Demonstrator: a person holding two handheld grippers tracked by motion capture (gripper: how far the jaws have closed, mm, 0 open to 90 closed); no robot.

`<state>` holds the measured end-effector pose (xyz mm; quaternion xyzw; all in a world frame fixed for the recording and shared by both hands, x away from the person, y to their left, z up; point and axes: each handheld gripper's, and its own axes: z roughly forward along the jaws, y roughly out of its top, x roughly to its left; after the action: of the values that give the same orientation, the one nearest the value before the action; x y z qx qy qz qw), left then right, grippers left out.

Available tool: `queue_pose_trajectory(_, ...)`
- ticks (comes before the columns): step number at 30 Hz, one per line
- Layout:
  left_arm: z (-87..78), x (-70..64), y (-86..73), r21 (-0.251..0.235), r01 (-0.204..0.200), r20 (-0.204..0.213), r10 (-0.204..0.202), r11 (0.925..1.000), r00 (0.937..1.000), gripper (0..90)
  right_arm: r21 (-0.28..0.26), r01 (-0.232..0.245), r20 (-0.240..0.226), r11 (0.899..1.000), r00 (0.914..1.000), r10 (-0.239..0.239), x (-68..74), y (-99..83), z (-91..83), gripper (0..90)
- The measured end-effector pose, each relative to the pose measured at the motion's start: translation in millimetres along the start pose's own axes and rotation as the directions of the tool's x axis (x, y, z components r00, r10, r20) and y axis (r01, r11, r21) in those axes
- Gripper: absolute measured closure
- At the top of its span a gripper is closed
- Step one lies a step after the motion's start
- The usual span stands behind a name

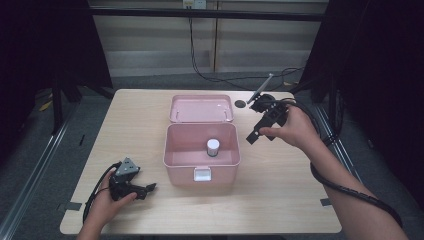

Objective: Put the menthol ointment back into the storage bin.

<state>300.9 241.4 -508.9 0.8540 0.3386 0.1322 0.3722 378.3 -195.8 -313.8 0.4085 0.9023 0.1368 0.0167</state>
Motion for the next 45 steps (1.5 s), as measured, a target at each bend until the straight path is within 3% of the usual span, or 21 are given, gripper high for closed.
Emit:
queue_pose_trajectory(21, -0.3, 0.2, 0.0, 0.005, -0.003, 0.002, 0.003, 1.0, 1.0, 12.3, -0.075, -0.044, -0.043, 0.996, 0.9982, 0.041, -28.3, -35.3, 19.6, 19.3)
queue_pose_trajectory(33, -0.2, 0.2, -0.1, 0.005, -0.003, 0.003, 0.003, 1.0, 1.0, 12.3, -0.104, -0.048, -0.069, 0.993, 0.9968, 0.041, -34.7, -51.0, 30.4, 19.4)
queue_pose_trajectory(36, -0.3, 0.2, 0.0, 0.005, -0.003, 0.002, 0.003, 1.0, 1.0, 12.3, -0.1, -0.038, -0.055, 0.994, 0.9979, 0.032, -33.8, -55.0, 34.1, 19.5)
queue_pose_trajectory(45, -0.3, 0.3, 0.0, 0.005, -0.003, 0.004, 0.003, 1.0, 1.0, 12.3, -0.123, -0.032, -0.094, 0.992, 0.9953, 0.02, -35.1, -67.7, 48.2, 19.5)
